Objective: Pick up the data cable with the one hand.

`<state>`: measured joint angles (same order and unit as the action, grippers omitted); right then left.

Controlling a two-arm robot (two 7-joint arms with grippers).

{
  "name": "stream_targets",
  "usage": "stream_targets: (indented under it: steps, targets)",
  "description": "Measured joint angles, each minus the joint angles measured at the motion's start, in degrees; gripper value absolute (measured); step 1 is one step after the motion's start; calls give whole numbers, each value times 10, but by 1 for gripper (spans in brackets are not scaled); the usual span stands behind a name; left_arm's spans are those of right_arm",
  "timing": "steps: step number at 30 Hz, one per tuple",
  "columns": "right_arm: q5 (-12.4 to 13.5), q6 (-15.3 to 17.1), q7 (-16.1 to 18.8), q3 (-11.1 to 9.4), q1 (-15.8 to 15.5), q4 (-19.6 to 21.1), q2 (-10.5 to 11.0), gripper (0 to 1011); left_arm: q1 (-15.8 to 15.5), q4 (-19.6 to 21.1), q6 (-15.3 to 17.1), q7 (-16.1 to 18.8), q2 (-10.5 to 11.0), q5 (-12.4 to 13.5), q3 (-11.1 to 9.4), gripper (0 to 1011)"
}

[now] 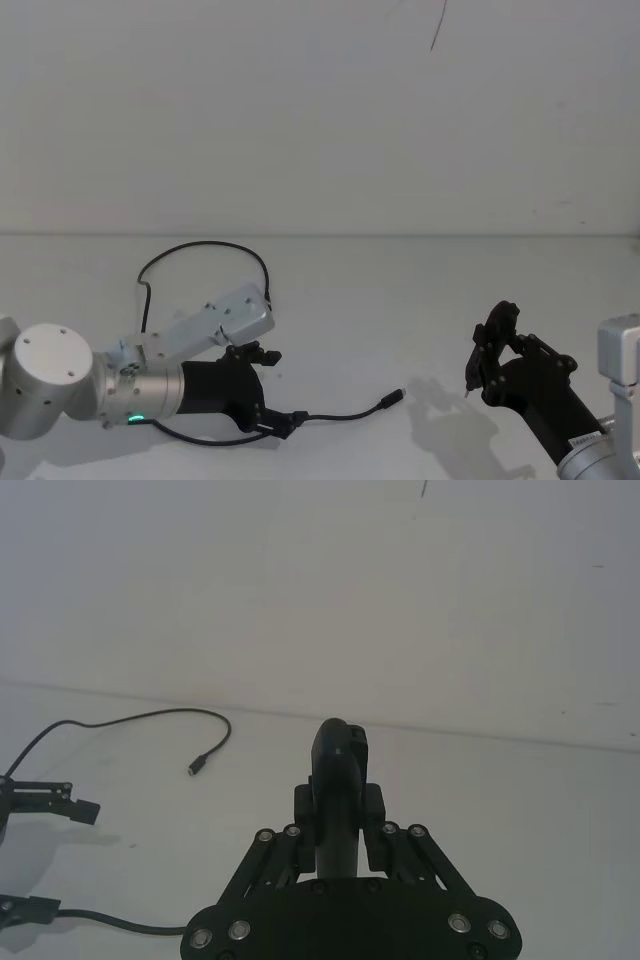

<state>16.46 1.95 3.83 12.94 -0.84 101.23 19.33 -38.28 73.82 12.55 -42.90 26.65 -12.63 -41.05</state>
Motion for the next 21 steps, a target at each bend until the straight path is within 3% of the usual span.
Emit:
stream_targets:
  steps: [21]
  targets:
    - [0, 0, 0, 0, 0, 0, 0, 263, -9, -12, 7, -5, -12, 11, -20, 1000]
